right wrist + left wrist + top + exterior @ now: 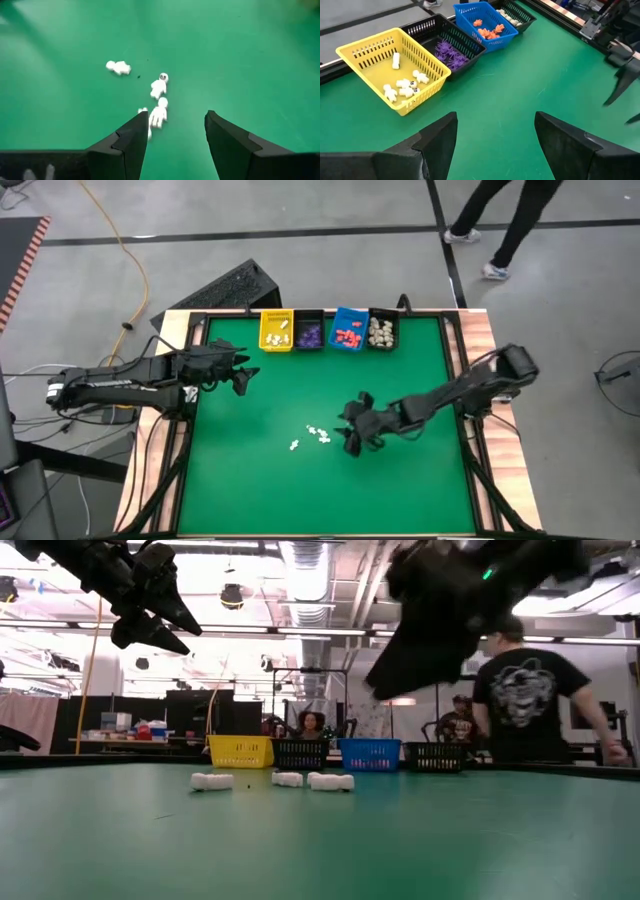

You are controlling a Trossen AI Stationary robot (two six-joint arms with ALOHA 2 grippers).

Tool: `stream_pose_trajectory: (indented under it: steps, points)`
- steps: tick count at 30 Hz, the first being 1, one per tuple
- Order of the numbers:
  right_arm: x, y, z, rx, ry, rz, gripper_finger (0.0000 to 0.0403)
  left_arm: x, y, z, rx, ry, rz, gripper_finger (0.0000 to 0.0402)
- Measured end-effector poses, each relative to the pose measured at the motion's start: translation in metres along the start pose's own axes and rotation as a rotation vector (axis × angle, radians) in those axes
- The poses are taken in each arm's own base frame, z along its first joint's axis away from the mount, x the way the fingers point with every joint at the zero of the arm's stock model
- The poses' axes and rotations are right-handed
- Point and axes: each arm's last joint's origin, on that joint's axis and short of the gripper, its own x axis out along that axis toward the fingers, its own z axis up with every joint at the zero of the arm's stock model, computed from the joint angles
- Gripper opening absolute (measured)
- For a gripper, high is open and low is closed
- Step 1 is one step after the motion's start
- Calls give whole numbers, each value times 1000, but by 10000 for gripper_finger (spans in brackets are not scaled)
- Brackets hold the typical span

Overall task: Sort Halloween decoration
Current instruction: Put the white skeleton toy into the yellow basket

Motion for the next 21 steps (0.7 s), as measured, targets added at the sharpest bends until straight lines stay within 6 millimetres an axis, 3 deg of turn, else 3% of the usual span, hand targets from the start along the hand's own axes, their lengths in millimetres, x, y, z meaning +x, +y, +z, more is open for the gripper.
stream_pose_trajectory:
  steps: [8,16,21]
  points:
    - [54,13,-12,-9,-10,-16,219,0,0,0,-5,0,0,256]
    - [85,17,-23,-27,37,-54,219,0,0,0,-5,4,3,256]
    - [94,23,-32,35,49,-58,213,0,2,-3,3,30,16,256]
